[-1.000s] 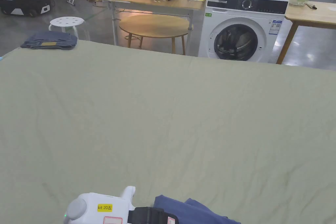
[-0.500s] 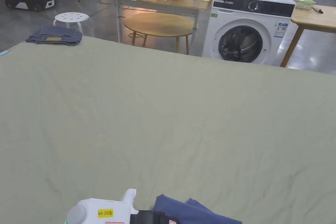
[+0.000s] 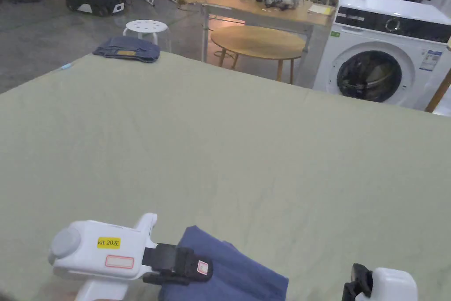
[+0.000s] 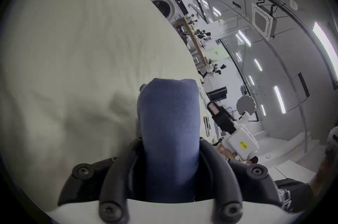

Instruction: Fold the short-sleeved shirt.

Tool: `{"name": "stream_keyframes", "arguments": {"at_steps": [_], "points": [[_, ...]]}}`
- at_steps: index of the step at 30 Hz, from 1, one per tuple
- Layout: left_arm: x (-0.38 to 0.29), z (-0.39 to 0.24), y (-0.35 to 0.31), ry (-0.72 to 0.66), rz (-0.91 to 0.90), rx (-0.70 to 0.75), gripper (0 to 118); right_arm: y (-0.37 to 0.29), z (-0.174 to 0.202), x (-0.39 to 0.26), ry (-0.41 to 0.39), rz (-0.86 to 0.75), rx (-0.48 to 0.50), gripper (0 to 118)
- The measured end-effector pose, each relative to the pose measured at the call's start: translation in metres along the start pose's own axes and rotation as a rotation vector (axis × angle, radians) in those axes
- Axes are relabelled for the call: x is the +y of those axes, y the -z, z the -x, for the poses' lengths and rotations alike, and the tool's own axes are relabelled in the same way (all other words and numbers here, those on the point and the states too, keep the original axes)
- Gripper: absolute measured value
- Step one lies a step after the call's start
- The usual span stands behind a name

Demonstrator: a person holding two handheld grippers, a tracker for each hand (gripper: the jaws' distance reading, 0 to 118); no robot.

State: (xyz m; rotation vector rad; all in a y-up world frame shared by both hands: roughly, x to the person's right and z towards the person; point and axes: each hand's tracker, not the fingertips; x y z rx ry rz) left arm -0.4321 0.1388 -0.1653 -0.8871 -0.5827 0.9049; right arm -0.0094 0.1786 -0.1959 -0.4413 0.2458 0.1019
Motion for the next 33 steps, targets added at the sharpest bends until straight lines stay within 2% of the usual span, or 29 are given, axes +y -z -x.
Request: {"name": "stream_keyframes", "arguments": {"at_steps": [11, 21, 28, 32, 33], "points": [[0.064, 0.012, -0.171, 0.004, -0.142, 0.251, 27, 0.009, 0.044, 0.039, 0.024, -0.216, 0.023, 0], [0.111, 0.032, -0.293, -0.096, -0.182, 0.453, 27, 0.018, 0.049, 0.040, 0.005, -0.185, 0.030, 0], [0.128, 0.055, -0.333, -0.175, -0.181, 0.550, 27, 0.026, 0.044, 0.034, 0.013, -0.140, 0.009, 0], [0.129, 0.063, -0.331, -0.205, -0.162, 0.600, 27, 0.029, 0.043, 0.033, 0.011, -0.128, 0.006, 0], [0.130, 0.064, -0.328, -0.208, -0.160, 0.640, 30, 0.029, 0.043, 0.034, 0.010, -0.125, 0.006, 0]]}}
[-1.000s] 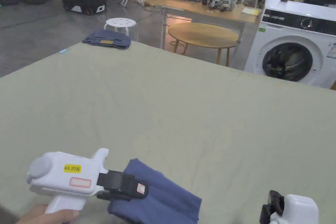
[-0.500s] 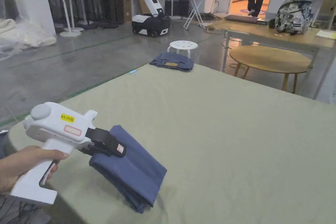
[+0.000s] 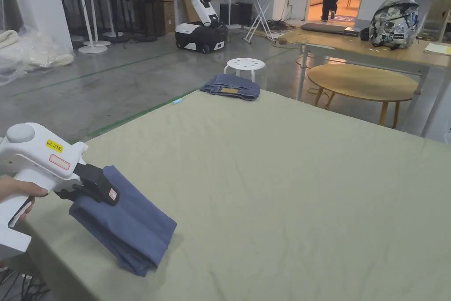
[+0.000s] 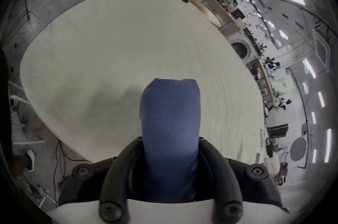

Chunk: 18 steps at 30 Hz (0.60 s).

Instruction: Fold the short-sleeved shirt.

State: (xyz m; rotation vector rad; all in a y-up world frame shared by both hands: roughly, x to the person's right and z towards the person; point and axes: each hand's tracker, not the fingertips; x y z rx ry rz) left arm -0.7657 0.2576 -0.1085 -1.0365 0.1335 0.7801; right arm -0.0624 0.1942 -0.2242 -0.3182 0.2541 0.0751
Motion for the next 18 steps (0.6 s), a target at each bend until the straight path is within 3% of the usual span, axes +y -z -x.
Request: {"name": "stream_keyframes", "arguments": {"at_steps": [4, 9, 18], "points": [[0.007, -0.003, 0.001, 0.058, -0.026, 0.151, 45, 0.001, 0.000, 0.001, 0.003, 0.005, 0.003, 0], [0.012, -0.011, -0.017, 0.095, -0.107, 0.317, 45, -0.003, -0.002, 0.004, -0.007, -0.006, 0.006, 0], [0.006, -0.028, -0.030, 0.119, -0.225, 0.330, 45, -0.006, -0.013, 0.003, 0.012, -0.012, -0.001, 0]]}}
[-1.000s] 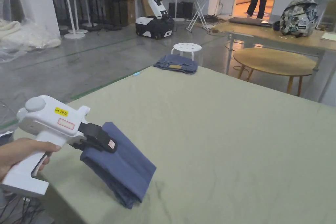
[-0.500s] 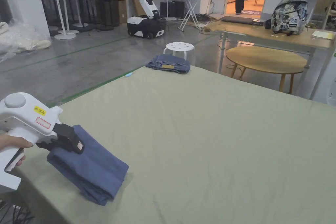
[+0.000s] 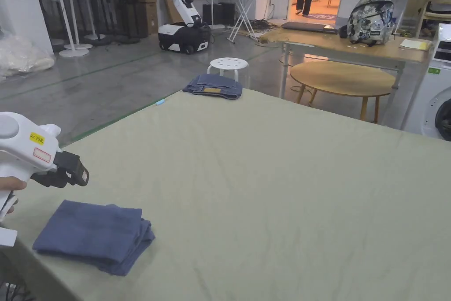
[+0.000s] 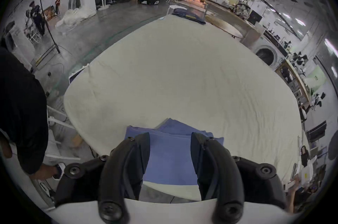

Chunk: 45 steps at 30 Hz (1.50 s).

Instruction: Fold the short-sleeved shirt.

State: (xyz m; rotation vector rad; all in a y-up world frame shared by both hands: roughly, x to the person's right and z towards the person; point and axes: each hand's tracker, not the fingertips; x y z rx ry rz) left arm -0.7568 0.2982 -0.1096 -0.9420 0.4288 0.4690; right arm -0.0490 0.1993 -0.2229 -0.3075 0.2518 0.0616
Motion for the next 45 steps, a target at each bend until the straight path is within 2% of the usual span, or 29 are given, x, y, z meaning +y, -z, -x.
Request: {"name": "stream_keyframes", "arguments": {"at_steps": [3, 8, 14, 18, 24, 30, 35, 38, 45], "points": [[-0.010, -0.013, 0.004, 0.032, -0.023, -0.013, 45, -0.003, -0.003, 0.000, 0.006, 0.000, -0.003, 0], [-0.038, -0.056, 0.020, 0.090, -0.083, -0.159, 44, -0.007, -0.011, -0.001, 0.013, -0.005, -0.009, 0], [-0.085, -0.150, 0.035, 0.234, -0.212, -0.264, 38, -0.015, -0.025, 0.002, 0.027, -0.022, -0.035, 0], [-0.117, -0.217, 0.038, 0.269, -0.318, -0.364, 38, -0.022, -0.039, 0.006, 0.034, -0.039, -0.060, 0], [-0.168, -0.311, 0.036, 0.303, -0.494, -0.408, 35, -0.033, -0.062, 0.015, 0.042, -0.071, -0.105, 0], [-0.210, -0.387, 0.020, 0.361, -0.642, -0.330, 33, -0.037, -0.078, 0.020, 0.069, -0.090, -0.142, 0], [-0.230, -0.423, 0.013, 0.424, -0.732, -0.277, 17, -0.037, -0.082, 0.022, 0.073, -0.126, -0.158, 0], [-0.234, -0.434, 0.010, 0.429, -0.767, -0.268, 2, -0.037, -0.083, 0.024, 0.066, -0.146, -0.163, 0], [-0.236, -0.439, 0.005, 0.395, -0.804, -0.273, 0, -0.036, -0.079, 0.030, 0.069, -0.172, -0.164, 0]]}}
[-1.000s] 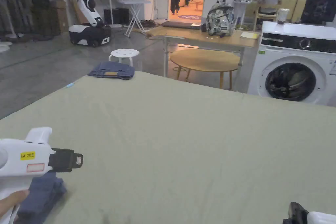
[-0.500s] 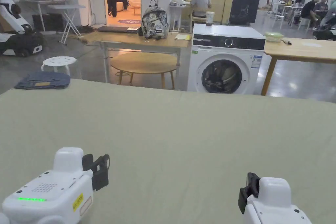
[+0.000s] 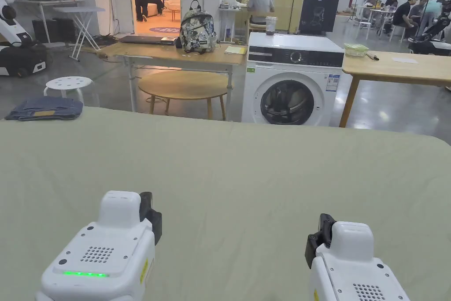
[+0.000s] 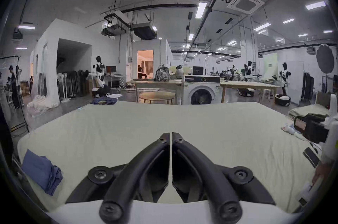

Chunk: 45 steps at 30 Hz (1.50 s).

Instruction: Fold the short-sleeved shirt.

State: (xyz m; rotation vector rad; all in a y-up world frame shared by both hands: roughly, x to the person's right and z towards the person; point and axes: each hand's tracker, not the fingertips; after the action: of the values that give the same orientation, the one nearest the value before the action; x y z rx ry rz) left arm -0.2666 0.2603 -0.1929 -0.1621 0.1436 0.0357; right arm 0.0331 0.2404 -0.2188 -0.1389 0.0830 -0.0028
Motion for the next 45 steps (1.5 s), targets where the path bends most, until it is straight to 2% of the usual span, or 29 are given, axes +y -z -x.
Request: {"name": "stream_keyframes", "arguments": {"at_steps": [11, 16, 29, 31, 32, 34, 37, 38, 39, 41, 45], "points": [[0.000, -0.006, -0.006, 0.038, -0.011, -0.007, 0, 0.000, 0.004, 0.004, 0.038, -0.004, -0.003, 0], [0.000, -0.006, -0.008, 0.008, -0.012, -0.019, 0, -0.001, 0.005, 0.003, 0.028, 0.001, -0.001, 0], [0.001, -0.018, -0.017, 0.073, -0.059, -0.006, 1, -0.006, 0.008, 0.005, -0.009, -0.002, 0.010, 0], [0.001, -0.018, -0.018, 0.089, -0.062, 0.002, 10, -0.008, 0.008, 0.003, -0.016, 0.000, 0.006, 14], [0.001, -0.018, -0.018, 0.093, -0.061, 0.000, 12, -0.009, 0.007, 0.002, -0.014, 0.001, 0.006, 14], [0.000, -0.018, -0.018, 0.097, -0.053, -0.002, 18, -0.009, 0.005, 0.001, -0.005, 0.008, -0.003, 22], [-0.001, -0.017, -0.017, 0.083, -0.051, 0.010, 57, -0.009, 0.002, 0.000, 0.011, 0.010, -0.021, 64], [-0.001, -0.016, -0.018, 0.072, -0.055, 0.018, 65, -0.009, 0.002, 0.000, 0.014, 0.009, -0.032, 76], [-0.002, -0.015, -0.019, 0.055, -0.061, 0.023, 70, -0.010, 0.000, 0.000, 0.020, 0.003, -0.042, 82], [-0.002, -0.011, -0.020, 0.024, -0.067, 0.018, 71, -0.011, -0.003, 0.000, 0.034, -0.006, -0.050, 82], [-0.003, -0.008, -0.018, -0.014, -0.058, 0.033, 71, -0.012, -0.009, 0.002, 0.070, -0.001, -0.046, 94]]}}
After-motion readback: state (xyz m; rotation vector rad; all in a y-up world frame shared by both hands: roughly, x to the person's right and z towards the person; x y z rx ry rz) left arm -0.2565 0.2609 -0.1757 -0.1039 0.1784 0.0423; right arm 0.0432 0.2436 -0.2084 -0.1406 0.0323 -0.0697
